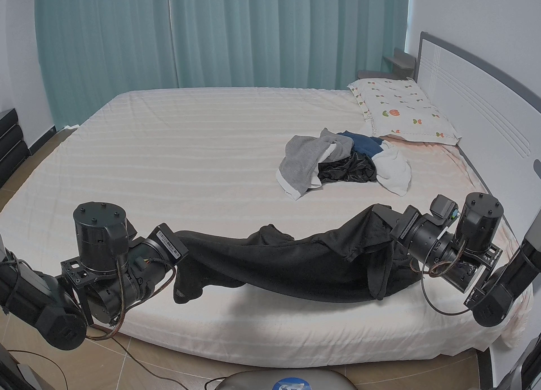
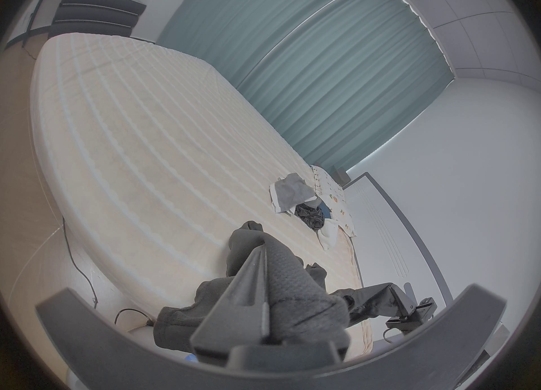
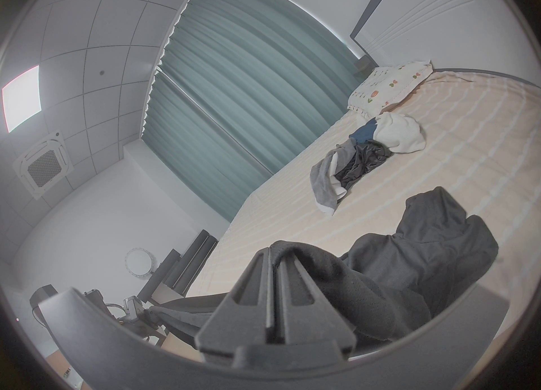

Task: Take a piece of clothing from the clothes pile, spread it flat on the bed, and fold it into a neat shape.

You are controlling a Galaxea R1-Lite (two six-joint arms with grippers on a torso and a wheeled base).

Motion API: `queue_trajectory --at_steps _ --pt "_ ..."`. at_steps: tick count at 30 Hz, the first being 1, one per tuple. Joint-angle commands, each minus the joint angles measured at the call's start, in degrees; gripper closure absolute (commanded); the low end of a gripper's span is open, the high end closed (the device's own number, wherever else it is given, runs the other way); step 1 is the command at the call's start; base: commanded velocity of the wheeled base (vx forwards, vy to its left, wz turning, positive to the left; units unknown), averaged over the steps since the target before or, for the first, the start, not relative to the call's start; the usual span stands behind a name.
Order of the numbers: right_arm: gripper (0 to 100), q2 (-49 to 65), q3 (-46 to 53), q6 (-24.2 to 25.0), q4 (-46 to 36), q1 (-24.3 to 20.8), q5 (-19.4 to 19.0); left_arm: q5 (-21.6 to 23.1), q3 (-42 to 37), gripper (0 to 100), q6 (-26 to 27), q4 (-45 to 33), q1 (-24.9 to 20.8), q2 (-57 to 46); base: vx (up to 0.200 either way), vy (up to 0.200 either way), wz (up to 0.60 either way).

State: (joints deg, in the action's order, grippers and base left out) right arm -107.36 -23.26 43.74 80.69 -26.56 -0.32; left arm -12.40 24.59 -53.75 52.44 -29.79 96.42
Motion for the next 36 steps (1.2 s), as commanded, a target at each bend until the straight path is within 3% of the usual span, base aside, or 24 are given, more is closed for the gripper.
queue_trajectory --at_steps 1,36 --pt "100 0.0 0.1 -0.1 0.0 0.0 0.0 -0.1 -0.2 100 0.0 0.1 0.0 -0.2 0.000 0.200 0.00" --pt "100 -0.5 0.1 -0.1 3.2 0.0 -0.3 0.0 -0.5 100 0.0 0.0 -0.1 -0.1 0.000 0.200 0.00"
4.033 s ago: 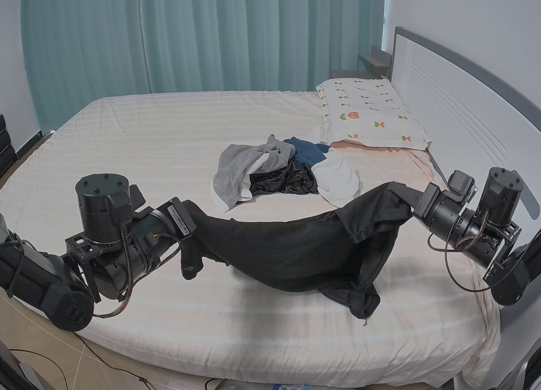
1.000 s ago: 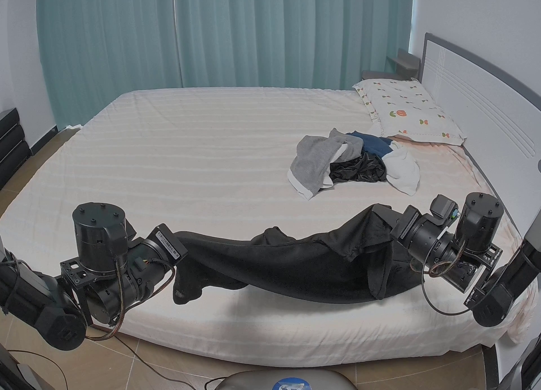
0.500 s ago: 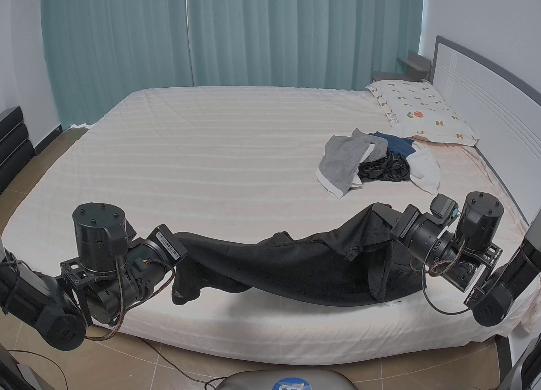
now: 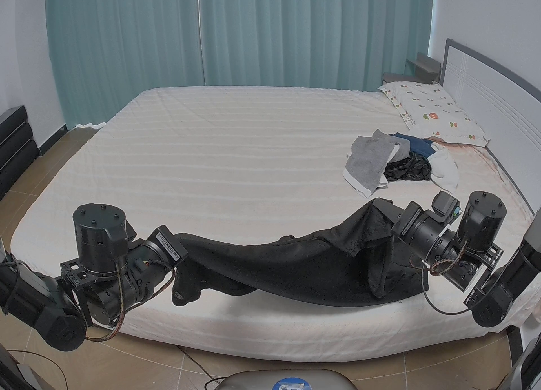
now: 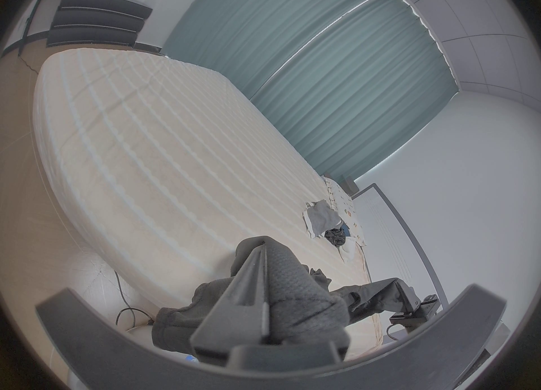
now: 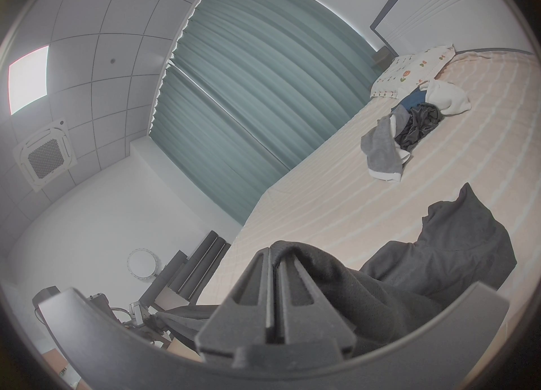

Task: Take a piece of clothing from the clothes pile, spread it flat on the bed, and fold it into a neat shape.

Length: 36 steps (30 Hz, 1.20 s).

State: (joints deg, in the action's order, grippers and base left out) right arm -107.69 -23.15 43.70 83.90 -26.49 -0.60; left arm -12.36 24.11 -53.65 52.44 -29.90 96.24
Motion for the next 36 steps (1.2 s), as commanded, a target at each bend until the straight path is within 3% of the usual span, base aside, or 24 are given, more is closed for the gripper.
queue_trajectory --at_steps 1,17,26,36 --pt "100 -0.2 0.0 0.1 0.0 -0.1 0.0 0.0 0.0 100 -0.1 0.0 0.0 0.1 0.000 0.200 0.00" --pt "100 -0.1 0.2 0.0 0.0 -0.1 -0.1 0.0 -0.1 100 -0.1 0.0 0.0 0.3 0.000 0.200 0.00" --pt "100 0.4 1.8 -0.6 0.0 -0.1 -0.5 0.1 -0.4 100 -0.1 0.1 -0.3 0.5 0.000 0.000 0.00" --pt "100 1.5 3.6 -3.2 0.2 -2.5 -0.5 0.1 -0.4 100 0.0 0.0 -0.8 -0.3 -0.200 0.000 0.00"
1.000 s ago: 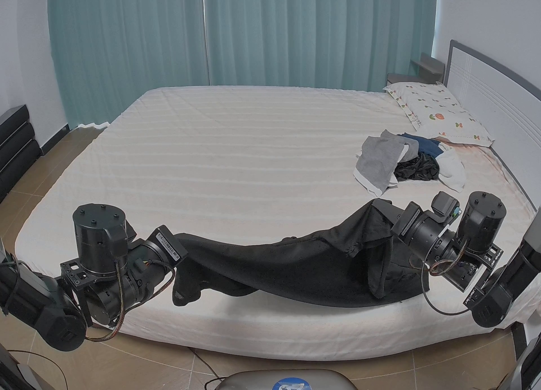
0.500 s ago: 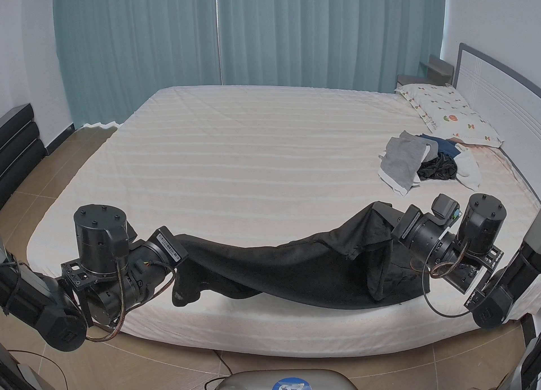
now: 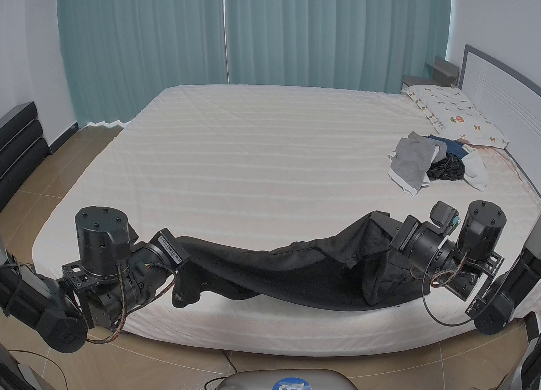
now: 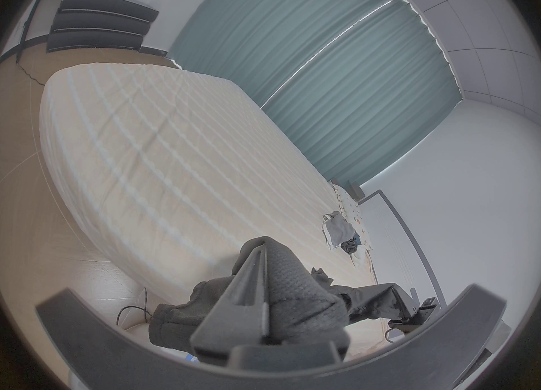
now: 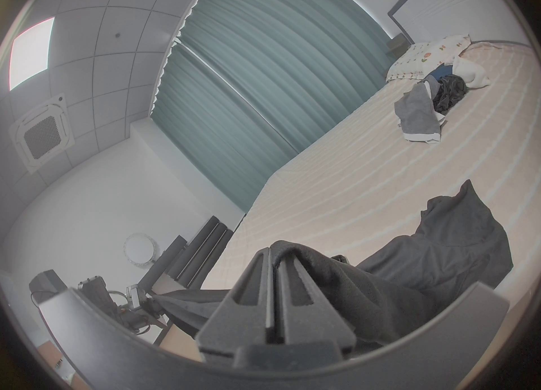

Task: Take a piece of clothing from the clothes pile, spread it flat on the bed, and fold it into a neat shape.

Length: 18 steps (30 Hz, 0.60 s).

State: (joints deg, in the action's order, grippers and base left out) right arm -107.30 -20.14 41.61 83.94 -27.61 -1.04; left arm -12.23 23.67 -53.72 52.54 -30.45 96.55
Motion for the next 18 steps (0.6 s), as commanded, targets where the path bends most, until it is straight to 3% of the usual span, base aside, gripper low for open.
queue_trajectory --at_steps 1,11,17,18 --pt "100 2.0 0.5 -1.5 0.3 -1.5 0.0 -0.1 0.0 100 0.1 -0.1 -0.3 -1.2 -0.200 0.000 0.00" --pt "100 16.0 4.2 -5.8 -1.5 -5.2 0.3 -0.8 2.7 100 0.0 -6.7 -2.4 -7.9 -0.200 0.000 0.00" --pt "100 31.7 2.1 -7.9 -13.6 -5.6 0.5 -0.6 10.6 100 0.1 -17.9 -2.4 -15.0 0.000 0.000 0.00" --pt "100 38.5 -1.9 -8.5 -21.4 -5.3 0.5 -0.5 14.3 100 0.3 -23.4 -2.4 -17.8 0.000 0.000 0.00"
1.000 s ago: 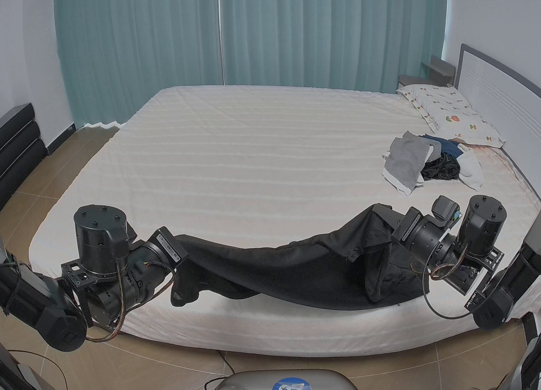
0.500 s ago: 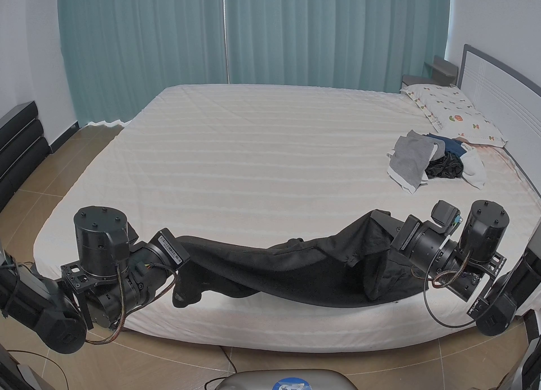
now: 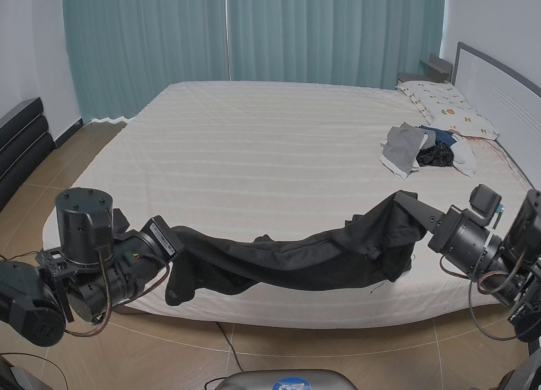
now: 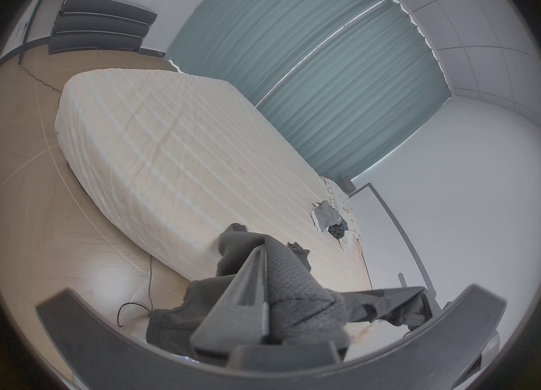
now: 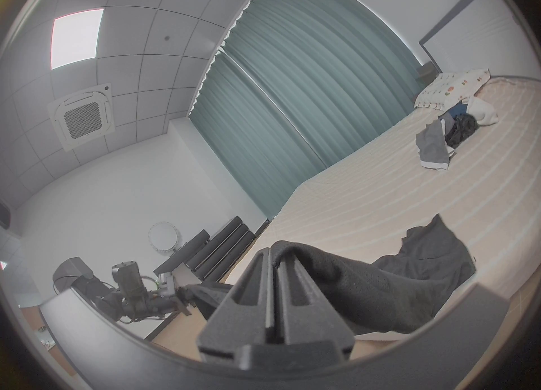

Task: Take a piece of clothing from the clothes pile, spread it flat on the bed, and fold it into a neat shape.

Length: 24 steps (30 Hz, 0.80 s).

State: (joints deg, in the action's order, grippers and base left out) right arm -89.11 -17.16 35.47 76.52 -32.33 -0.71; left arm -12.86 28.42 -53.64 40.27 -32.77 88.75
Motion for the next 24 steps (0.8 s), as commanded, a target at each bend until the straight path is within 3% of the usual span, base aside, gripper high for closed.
queue_trajectory --at_steps 1,5,8,14,15,20,24 --pt "100 20.7 -5.2 -2.3 -14.5 -0.6 0.2 0.1 9.8 100 0.2 -11.5 -0.1 -10.3 0.000 0.000 0.00" --pt "100 30.0 -19.2 -2.1 -32.8 0.0 -0.5 0.5 18.1 100 0.4 -19.2 0.0 -14.4 0.000 0.000 0.00" --pt "100 28.8 -27.0 -0.8 -39.7 2.8 -0.9 0.4 21.9 100 0.4 -21.3 0.8 -14.1 0.000 0.000 0.00" --pt "100 19.5 -37.7 2.3 -40.5 11.8 -4.7 0.6 26.5 100 0.4 -21.8 3.8 -9.3 0.000 0.000 0.00" --pt "100 15.5 -41.2 2.3 -40.8 15.0 -6.1 0.7 28.3 100 0.4 -22.0 5.2 -7.3 0.000 0.000 0.00" --pt "100 4.5 -45.2 2.1 -40.1 17.2 -6.2 2.5 32.4 100 0.3 -22.3 8.7 0.5 0.000 0.000 0.00" --pt "100 -1.5 -48.3 2.2 -39.3 18.9 -6.1 4.1 34.6 100 0.2 -22.2 10.8 5.9 0.200 0.000 0.00"
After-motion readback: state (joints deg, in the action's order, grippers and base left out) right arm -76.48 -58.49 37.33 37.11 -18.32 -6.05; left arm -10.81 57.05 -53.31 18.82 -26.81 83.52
